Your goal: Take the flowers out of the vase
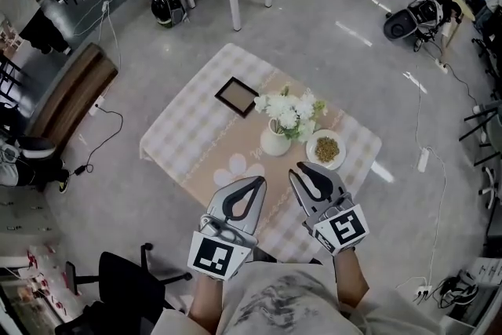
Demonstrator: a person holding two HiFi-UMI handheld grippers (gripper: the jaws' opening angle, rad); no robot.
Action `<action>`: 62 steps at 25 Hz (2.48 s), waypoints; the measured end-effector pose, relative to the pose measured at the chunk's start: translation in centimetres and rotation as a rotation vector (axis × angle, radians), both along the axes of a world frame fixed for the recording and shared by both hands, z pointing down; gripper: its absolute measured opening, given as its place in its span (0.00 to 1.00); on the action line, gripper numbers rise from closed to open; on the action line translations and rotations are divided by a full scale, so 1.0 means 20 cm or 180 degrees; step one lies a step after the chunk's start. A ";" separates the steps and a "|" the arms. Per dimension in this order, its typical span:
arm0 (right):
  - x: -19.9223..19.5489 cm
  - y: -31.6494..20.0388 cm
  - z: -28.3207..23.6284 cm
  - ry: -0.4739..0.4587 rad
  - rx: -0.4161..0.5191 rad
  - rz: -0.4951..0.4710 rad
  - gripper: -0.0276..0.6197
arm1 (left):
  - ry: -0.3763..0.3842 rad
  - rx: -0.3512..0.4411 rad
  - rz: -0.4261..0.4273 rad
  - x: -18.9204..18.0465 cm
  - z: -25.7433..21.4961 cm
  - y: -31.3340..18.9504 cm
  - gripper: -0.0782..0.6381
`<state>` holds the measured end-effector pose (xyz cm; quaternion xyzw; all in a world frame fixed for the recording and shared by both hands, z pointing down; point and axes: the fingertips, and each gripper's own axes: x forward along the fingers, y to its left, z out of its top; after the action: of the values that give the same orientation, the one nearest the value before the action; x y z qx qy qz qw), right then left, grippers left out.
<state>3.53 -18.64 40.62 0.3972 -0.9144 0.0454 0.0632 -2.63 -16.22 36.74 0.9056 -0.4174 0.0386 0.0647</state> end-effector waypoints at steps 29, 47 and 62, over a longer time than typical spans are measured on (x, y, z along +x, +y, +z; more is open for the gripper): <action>0.05 -0.25 0.27 0.0024 -0.0324 0.0348 0.34 | -0.0071 -0.0185 0.0166 0.03 0.14 -0.17 0.12; 0.10 -0.36 0.37 -0.0092 -0.0503 0.0655 0.51 | -0.0093 -0.0192 0.0217 0.06 0.17 -0.18 0.12; 0.10 -0.50 0.47 -0.0233 -0.0608 0.0735 0.63 | -0.0163 -0.0227 0.0254 0.09 0.22 -0.22 0.12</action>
<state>5.55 -28.68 50.04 0.4899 -0.8559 0.1536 0.0618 -0.90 -20.55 41.18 0.9173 -0.3808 0.0792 0.0847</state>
